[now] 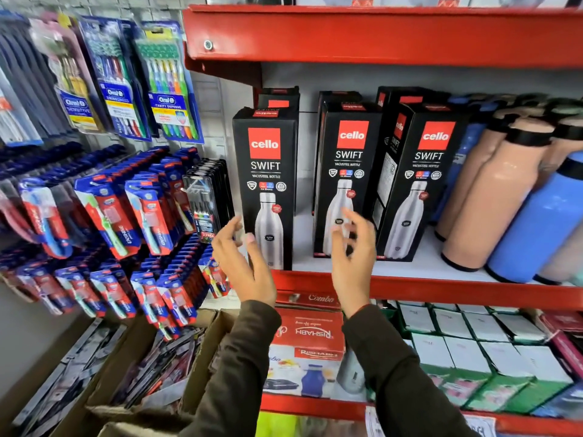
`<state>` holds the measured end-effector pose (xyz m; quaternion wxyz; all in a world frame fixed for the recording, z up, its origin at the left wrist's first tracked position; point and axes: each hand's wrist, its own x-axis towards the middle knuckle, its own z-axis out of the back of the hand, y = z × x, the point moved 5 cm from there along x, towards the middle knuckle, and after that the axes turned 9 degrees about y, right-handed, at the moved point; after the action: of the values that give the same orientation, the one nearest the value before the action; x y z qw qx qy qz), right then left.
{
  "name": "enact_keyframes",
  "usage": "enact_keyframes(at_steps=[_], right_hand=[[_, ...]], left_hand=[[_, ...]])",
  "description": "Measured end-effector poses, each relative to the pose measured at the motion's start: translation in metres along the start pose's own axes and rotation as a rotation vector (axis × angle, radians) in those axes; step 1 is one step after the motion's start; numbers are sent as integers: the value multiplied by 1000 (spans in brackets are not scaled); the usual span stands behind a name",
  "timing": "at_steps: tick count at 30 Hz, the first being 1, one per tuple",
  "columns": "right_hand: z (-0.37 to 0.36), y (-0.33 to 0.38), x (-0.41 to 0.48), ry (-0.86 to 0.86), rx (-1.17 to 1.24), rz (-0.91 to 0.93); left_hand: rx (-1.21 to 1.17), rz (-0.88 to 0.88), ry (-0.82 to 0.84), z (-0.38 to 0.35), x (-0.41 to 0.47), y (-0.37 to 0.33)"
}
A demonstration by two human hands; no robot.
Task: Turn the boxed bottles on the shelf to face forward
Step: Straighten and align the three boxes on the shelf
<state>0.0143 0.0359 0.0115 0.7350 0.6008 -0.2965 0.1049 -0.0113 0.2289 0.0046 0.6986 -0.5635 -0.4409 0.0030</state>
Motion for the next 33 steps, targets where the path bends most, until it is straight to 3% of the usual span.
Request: enact_keyframes(at_steps=[3,6,10,15,17,33], right_hand=[[19,-14,14,-40,3,-70],[26,-25,24,44,-15,-139],[22,-38,35,192,-85,-233],[21,-47,46,257,-127,-338],[22,-48,49,248,-134,-346],[42,-24,11,226,-72,-294]], left_hand=[[3,-160,88,-22,-13,-30],[-7,-263,316,-58,-27,-47],[-8,-153,509,-106,-34,-36],[-89,318,491,-130,-16,-4],[-109,429,514,-134,-11,2],[-36,423,431,-104,-34,-5]])
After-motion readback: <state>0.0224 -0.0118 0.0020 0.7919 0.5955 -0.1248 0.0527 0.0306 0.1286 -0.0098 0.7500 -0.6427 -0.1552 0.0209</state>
